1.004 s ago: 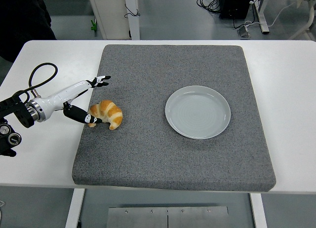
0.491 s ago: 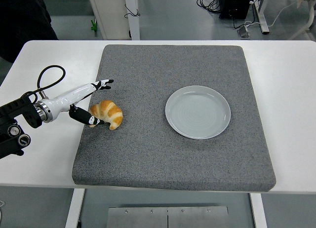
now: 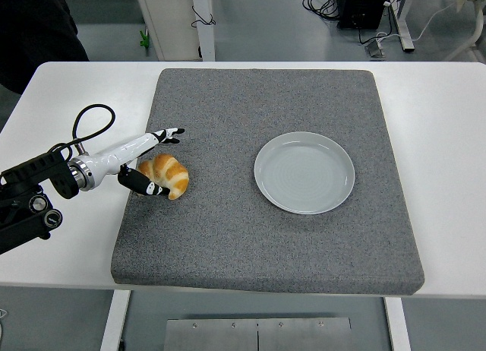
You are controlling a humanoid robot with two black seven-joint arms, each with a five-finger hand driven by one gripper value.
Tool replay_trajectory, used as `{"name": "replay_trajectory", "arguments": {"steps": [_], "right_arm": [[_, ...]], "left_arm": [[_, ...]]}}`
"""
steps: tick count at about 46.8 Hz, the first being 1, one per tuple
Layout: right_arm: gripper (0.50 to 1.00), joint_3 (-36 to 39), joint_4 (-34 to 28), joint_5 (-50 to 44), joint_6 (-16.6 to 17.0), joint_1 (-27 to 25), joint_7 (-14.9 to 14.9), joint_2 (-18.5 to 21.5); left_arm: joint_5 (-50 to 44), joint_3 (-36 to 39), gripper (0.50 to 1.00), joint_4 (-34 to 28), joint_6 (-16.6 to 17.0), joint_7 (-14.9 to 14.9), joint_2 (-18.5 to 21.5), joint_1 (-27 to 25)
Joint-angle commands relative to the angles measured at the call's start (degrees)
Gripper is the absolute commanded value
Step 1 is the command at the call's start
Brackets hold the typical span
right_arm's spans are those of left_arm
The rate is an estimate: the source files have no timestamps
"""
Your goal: Place the bread on the plate
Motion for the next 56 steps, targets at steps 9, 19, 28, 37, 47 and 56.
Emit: {"name": "replay_trajectory", "arguments": {"steps": [9, 19, 28, 37, 47, 56], "right_arm": [[1.0, -0.01, 0.0, 0.0, 0.0, 0.0, 0.0, 0.0], [1.0, -0.01, 0.0, 0.0, 0.0, 0.0, 0.0, 0.0], [1.0, -0.01, 0.0, 0.0, 0.0, 0.0, 0.0, 0.0], [1.0, 0.08, 0.0, 0.0, 0.0, 0.0, 0.0, 0.0], [1.0, -0.01, 0.0, 0.0, 0.0, 0.0, 0.0, 0.0], [1.0, -0.01, 0.0, 0.0, 0.0, 0.0, 0.0, 0.0]], "left_arm": [[0.4, -0.09, 0.896, 0.0, -0.01, 0.05, -0.9, -0.07], [0.84, -0.01, 0.751, 0.0, -0.01, -0.57, -1.34, 0.11], [0.84, 2.28, 0.621, 0.0, -0.01, -0.83, -1.26, -0.42], [0.75, 2.28, 0.559, 0.0, -0.09, -0.83, -1.25, -0.6], [-0.39, 1.75, 0.5, 0.0, -0.18, -0.48, -0.82, -3.67], [-0.48, 1.4, 0.5, 0.0, -0.36, -0.22, -0.64, -4.99]]}}
